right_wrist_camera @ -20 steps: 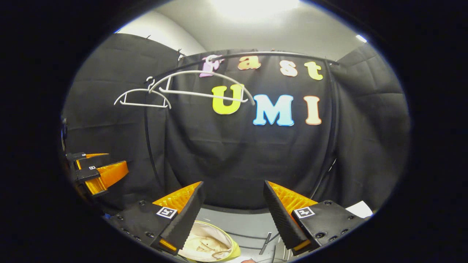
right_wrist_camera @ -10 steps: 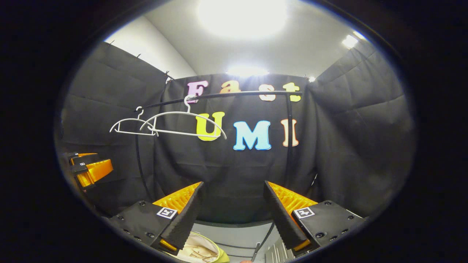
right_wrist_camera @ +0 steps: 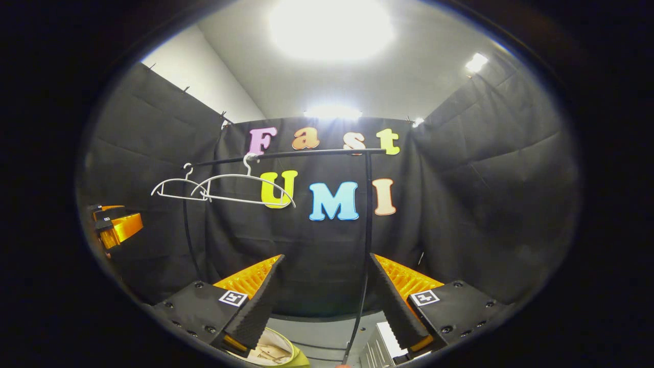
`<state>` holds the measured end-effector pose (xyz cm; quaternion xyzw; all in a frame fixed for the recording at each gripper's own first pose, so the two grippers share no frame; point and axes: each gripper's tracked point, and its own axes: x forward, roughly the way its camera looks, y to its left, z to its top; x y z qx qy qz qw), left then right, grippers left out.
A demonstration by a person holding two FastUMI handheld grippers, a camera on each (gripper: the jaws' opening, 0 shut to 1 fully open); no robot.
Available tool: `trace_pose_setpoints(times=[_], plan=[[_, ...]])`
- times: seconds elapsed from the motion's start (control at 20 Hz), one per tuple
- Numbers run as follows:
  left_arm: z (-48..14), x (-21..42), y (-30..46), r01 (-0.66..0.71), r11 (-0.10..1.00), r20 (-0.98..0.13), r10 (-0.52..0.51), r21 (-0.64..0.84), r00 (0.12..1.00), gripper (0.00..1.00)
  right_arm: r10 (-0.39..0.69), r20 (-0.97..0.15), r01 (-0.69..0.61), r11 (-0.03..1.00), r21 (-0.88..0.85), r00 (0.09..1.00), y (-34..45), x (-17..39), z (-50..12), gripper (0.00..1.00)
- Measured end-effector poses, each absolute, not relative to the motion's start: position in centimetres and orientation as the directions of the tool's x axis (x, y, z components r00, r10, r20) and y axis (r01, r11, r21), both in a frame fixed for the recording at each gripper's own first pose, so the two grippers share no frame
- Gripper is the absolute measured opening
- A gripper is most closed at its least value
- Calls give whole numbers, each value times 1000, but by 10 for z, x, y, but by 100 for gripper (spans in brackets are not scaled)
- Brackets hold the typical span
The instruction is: Grasp the clothes on the hanger with both hands and then place them into the laundry hamper below.
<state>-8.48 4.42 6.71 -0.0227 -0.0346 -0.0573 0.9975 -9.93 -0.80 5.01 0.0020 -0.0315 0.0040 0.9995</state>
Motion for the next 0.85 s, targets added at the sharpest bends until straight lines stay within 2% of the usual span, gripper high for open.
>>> trace_pose_setpoints(times=[0.45,0.6,0.65,0.85], plan=[[69,-92,38,129,990,66,-126,-51,990,95,-19,77,18,1000,16,997,-20,-106,52,100],[67,-84,39,132,990,66,-129,-44,989,95,-24,77,23,1000,10,997,-23,-104,51,96],[64,-81,40,131,990,63,-128,-44,990,95,-26,76,25,1000,11,997,-25,-102,51,99],[57,-73,52,113,992,44,-111,-51,993,95,-49,69,48,999,11,996,-37,-98,49,100]])
